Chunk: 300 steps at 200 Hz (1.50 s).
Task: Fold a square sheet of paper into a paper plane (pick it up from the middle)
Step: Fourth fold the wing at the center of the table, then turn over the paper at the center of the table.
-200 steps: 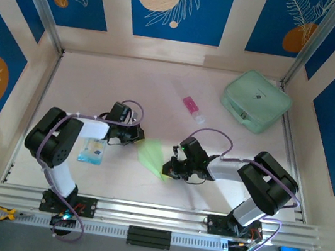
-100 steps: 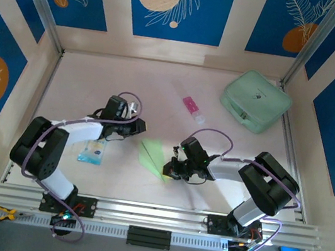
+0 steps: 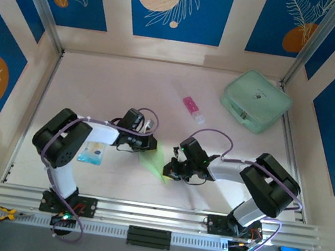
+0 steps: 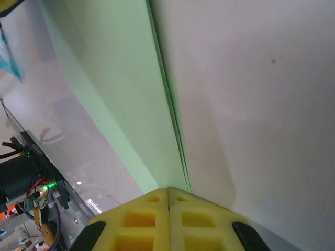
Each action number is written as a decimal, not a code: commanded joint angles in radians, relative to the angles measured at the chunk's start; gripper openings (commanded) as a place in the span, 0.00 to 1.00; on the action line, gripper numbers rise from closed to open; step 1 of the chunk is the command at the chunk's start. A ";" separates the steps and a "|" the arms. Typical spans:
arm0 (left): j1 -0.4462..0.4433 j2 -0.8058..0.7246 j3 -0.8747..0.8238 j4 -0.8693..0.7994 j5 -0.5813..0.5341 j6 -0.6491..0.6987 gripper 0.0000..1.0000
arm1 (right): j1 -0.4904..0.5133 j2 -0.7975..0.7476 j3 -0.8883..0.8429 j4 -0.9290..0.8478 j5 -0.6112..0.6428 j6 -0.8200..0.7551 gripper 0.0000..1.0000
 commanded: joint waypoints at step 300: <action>0.068 0.000 -0.125 0.130 0.067 -0.124 0.07 | 0.086 -0.203 -0.133 -0.030 0.082 0.324 0.29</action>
